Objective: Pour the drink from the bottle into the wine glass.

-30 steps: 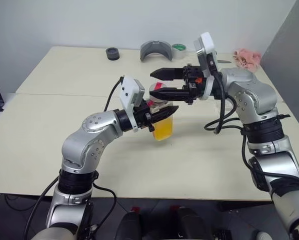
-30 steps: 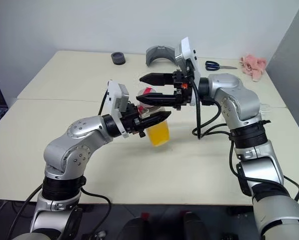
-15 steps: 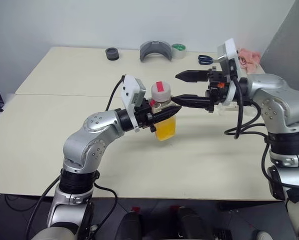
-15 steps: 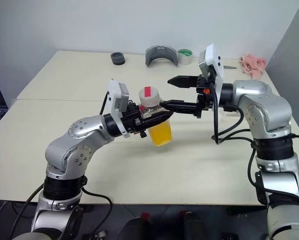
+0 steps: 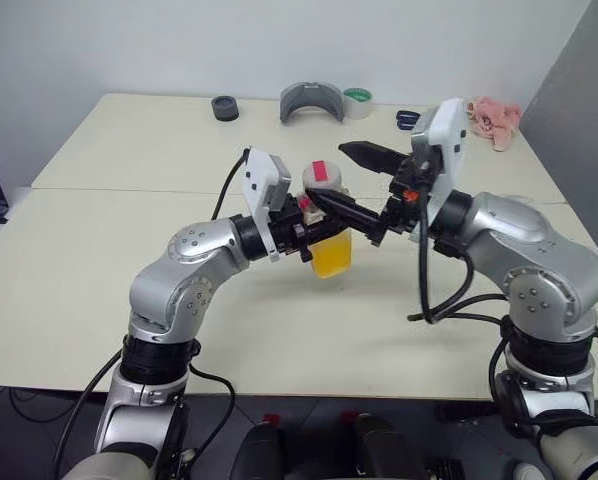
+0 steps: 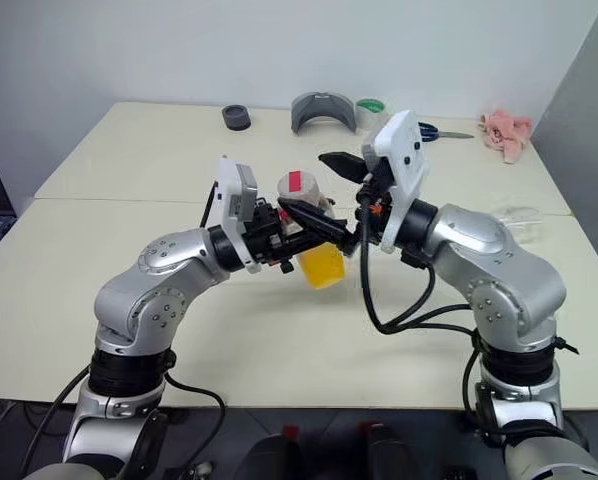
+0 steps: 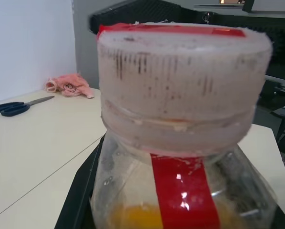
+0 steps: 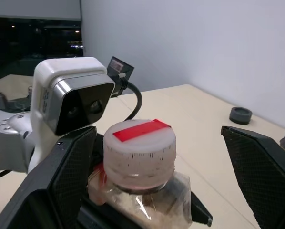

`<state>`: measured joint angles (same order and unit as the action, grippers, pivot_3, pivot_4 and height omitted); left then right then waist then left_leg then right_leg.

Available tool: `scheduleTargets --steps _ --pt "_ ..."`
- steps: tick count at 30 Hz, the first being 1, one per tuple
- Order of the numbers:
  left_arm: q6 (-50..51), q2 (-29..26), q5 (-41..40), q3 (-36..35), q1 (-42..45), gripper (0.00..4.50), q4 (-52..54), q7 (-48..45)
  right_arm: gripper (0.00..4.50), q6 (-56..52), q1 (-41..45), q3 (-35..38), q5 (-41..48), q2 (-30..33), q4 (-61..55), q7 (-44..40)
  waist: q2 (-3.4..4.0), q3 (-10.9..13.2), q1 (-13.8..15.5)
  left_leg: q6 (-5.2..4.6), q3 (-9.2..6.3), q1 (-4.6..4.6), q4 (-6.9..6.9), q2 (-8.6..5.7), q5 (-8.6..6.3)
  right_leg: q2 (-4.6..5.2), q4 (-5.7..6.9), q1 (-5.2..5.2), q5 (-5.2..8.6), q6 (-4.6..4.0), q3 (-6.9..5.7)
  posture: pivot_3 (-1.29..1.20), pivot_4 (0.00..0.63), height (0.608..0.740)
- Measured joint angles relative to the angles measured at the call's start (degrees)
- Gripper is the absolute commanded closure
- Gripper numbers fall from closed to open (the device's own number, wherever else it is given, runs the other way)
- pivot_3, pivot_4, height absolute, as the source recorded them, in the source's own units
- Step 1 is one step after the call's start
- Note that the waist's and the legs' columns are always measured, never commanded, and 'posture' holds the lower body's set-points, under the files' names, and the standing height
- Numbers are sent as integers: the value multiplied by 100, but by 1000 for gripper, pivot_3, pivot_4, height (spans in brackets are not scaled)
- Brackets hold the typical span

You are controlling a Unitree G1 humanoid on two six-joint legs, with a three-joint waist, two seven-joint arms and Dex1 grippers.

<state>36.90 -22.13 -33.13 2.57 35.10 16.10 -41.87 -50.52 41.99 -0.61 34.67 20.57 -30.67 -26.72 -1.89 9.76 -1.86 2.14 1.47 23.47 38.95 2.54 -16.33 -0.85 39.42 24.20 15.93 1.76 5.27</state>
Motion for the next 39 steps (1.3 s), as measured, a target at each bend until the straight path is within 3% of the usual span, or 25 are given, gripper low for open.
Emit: scheduleTargets --steps 21,39 --pt "-110 100 69 56 38 2631 -74 -2 42 362 -1 -272 -366 81 2 136 0 0 -2 -1 1 0 -1 1 -1 -2 -1 0 0 0 1 0 150 740" --pt "-109 124 68 97 40 2631 -75 -11 42 173 -38 91 262 495 -89 54 0 0 0 -2 0 0 -1 1 -1 -2 -2 -1 0 0 1 0 150 740"
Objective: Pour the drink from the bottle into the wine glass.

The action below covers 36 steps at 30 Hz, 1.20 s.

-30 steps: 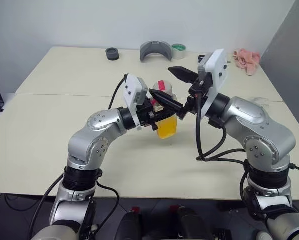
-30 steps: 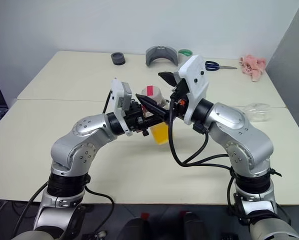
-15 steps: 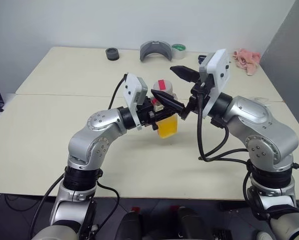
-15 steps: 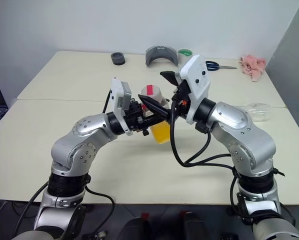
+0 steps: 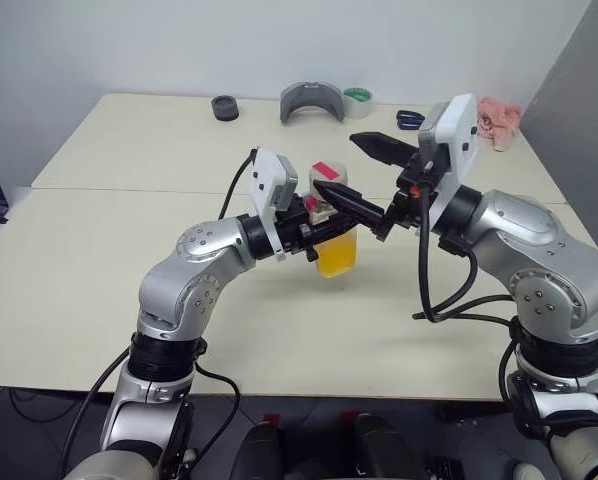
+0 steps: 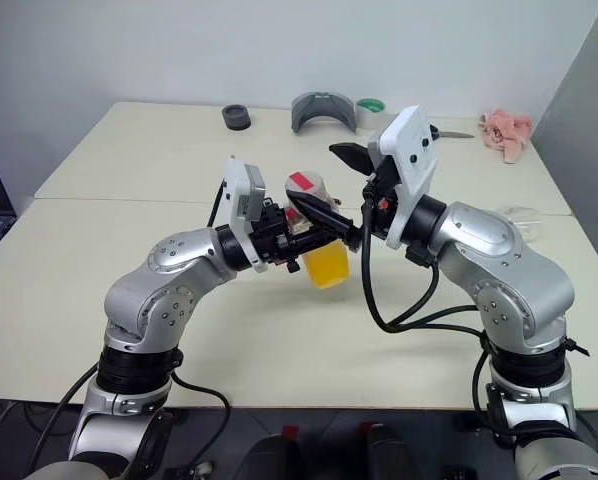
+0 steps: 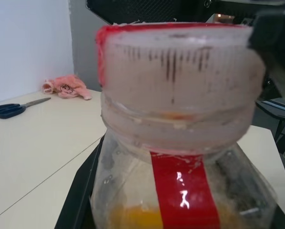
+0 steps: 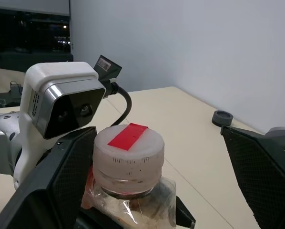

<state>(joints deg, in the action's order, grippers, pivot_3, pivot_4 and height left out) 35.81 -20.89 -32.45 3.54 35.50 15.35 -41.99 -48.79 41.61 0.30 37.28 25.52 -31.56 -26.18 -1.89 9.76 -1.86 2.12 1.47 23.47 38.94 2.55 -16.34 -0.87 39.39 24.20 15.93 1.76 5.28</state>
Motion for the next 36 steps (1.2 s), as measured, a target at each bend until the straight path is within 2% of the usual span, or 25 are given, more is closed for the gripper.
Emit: scheduleTargets --steps 16,31,36 --pt "2 -21 0 1 0 2631 -23 1 42 -11 -75 243 217 453 -77 -105 0 0 -1 0 0 0 0 1 0 -1 -1 0 0 0 1 0 150 740" --pt "3 -31 -6 1 0 2631 -22 -10 42 -29 -173 214 609 338 -145 -197 0 0 0 0 0 0 0 1 0 -1 -1 0 0 0 1 0 150 740" --pt "3 -34 -6 3 1 2631 -22 -22 42 226 -172 -244 288 207 -87 -237 0 0 -5 0 0 0 0 2 0 -3 -1 0 0 1 2 0 150 740"
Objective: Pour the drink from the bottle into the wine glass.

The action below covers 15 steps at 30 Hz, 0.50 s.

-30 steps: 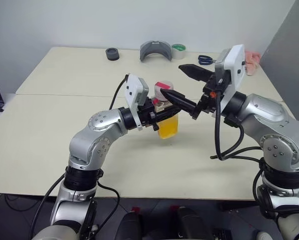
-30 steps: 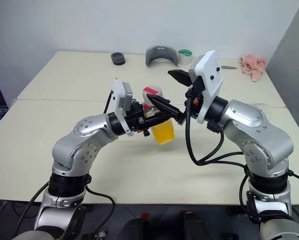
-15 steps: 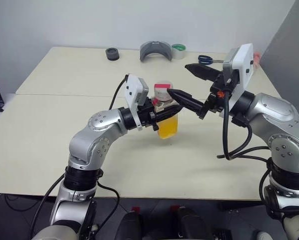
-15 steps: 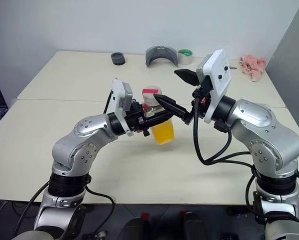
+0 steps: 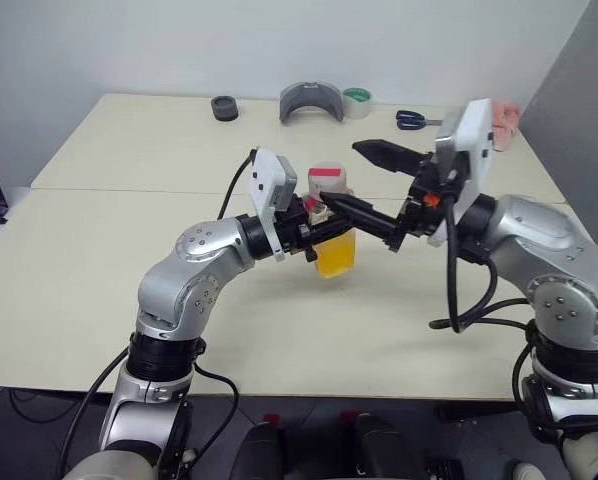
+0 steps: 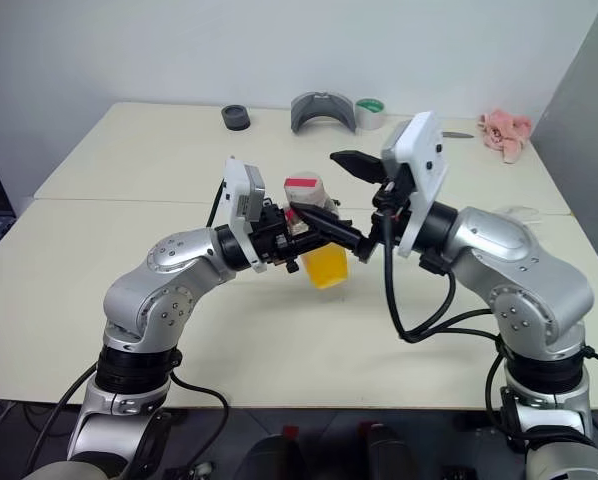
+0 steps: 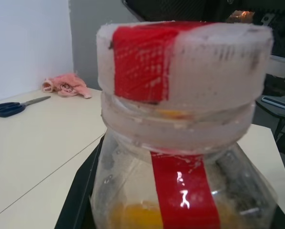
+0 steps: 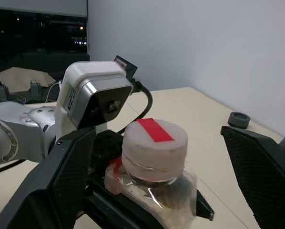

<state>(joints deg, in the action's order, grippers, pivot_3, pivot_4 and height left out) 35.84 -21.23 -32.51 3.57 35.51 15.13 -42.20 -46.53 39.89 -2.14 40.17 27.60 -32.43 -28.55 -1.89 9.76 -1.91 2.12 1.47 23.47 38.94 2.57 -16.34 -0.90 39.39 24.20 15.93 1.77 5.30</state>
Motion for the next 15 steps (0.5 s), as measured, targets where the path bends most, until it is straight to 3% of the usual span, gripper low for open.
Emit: scheduleTargets --steps 15 --pt "4 -57 -3 0 -1 2631 11 4 42 405 22 -206 -496 -182 408 -140 0 0 6 1 0 0 0 -1 0 2 0 -1 0 0 0 0 150 740"
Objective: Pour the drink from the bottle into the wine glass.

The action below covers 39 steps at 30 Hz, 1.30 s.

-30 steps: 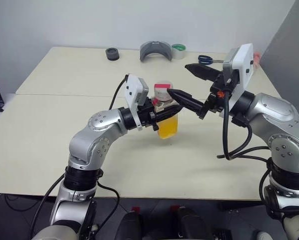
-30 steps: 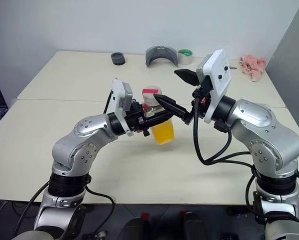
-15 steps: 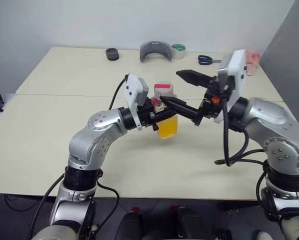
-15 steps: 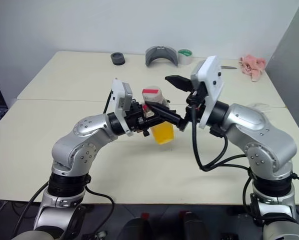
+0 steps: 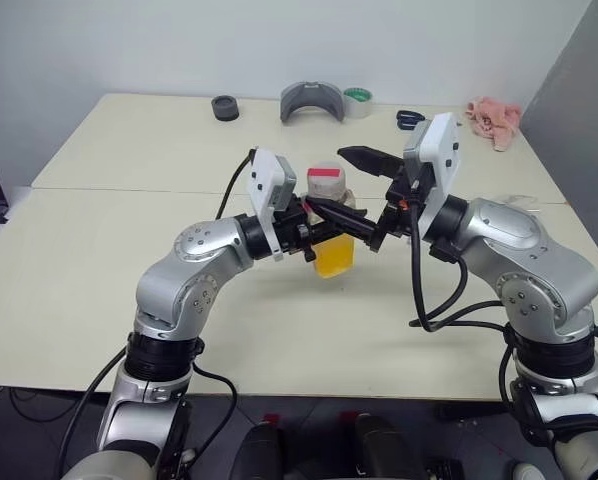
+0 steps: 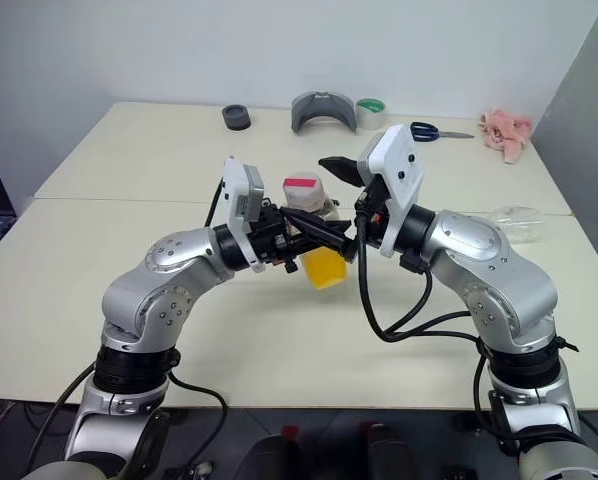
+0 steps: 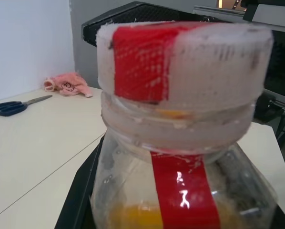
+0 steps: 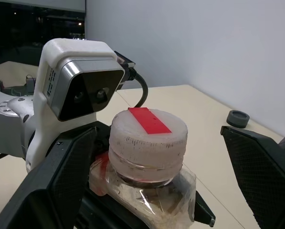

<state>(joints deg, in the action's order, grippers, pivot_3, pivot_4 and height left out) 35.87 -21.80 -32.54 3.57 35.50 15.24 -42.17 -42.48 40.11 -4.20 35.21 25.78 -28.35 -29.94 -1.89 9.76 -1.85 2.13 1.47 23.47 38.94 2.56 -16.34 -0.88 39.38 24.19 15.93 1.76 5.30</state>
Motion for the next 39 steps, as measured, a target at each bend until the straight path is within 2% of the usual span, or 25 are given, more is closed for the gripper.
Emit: scheduleTargets --steps 10,39 --pt "0 2 -1 0 0 2631 -1 -2 42 -123 1 297 206 6 -4 20 0 0 0 0 0 0 0 0 0 0 0 0 0 0 0 0 150 740" --pt "0 18 0 -5 1 2631 -4 27 42 -444 -22 543 535 412 -98 27 0 0 0 0 0 0 0 0 0 0 0 0 0 0 1 0 150 740"
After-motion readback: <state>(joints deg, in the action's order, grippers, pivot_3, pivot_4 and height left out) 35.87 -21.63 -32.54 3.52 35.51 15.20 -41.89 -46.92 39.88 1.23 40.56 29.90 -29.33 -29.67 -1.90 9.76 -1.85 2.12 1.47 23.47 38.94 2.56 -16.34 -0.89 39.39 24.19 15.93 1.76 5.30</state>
